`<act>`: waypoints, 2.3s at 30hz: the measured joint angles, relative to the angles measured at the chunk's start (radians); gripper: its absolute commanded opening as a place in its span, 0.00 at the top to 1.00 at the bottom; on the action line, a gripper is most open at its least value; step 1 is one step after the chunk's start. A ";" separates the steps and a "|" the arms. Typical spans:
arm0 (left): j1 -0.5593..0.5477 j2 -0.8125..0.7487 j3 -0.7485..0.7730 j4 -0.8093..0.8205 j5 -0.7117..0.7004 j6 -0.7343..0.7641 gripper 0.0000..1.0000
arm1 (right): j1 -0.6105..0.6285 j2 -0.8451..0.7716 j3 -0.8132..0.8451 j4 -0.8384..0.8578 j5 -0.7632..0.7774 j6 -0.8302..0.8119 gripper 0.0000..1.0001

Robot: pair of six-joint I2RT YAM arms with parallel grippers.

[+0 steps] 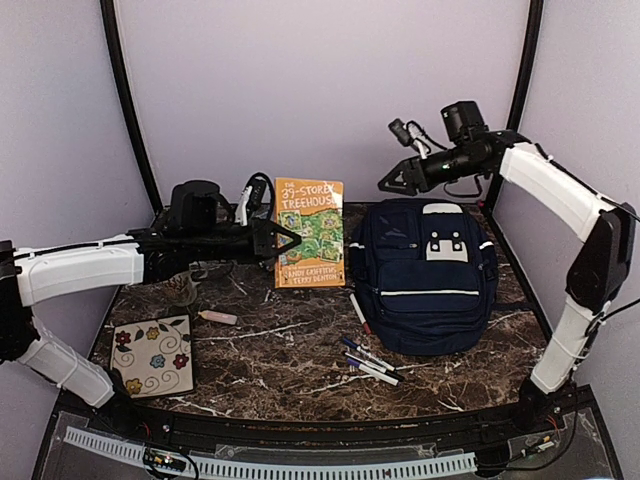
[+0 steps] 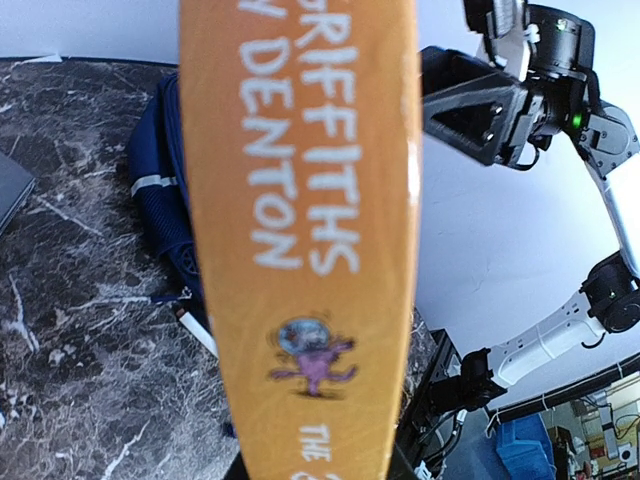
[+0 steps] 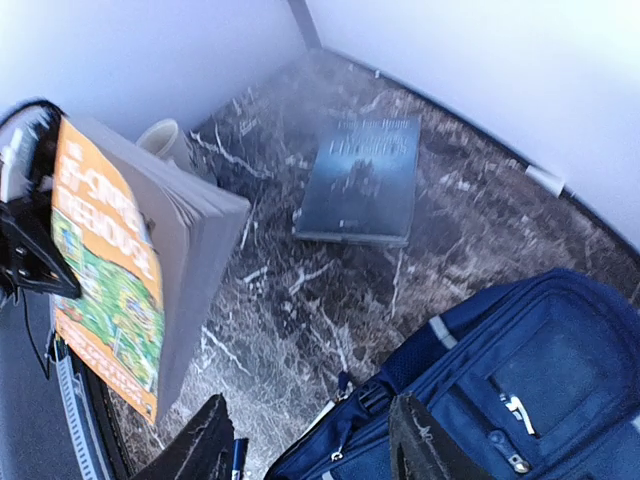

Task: Pack the student bag
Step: Pass from the left arm to the right

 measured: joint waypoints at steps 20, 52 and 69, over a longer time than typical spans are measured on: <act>-0.044 0.292 0.228 0.227 0.192 -0.041 1.00 | -0.090 -0.309 -0.325 0.230 -0.224 0.031 0.07; -0.077 0.333 0.207 0.444 0.411 -0.087 1.00 | -0.047 -0.230 -0.497 0.521 -0.497 0.340 0.00; -0.077 0.348 0.181 0.494 0.420 -0.109 1.00 | -0.041 -0.270 -0.591 0.918 -0.653 0.667 0.33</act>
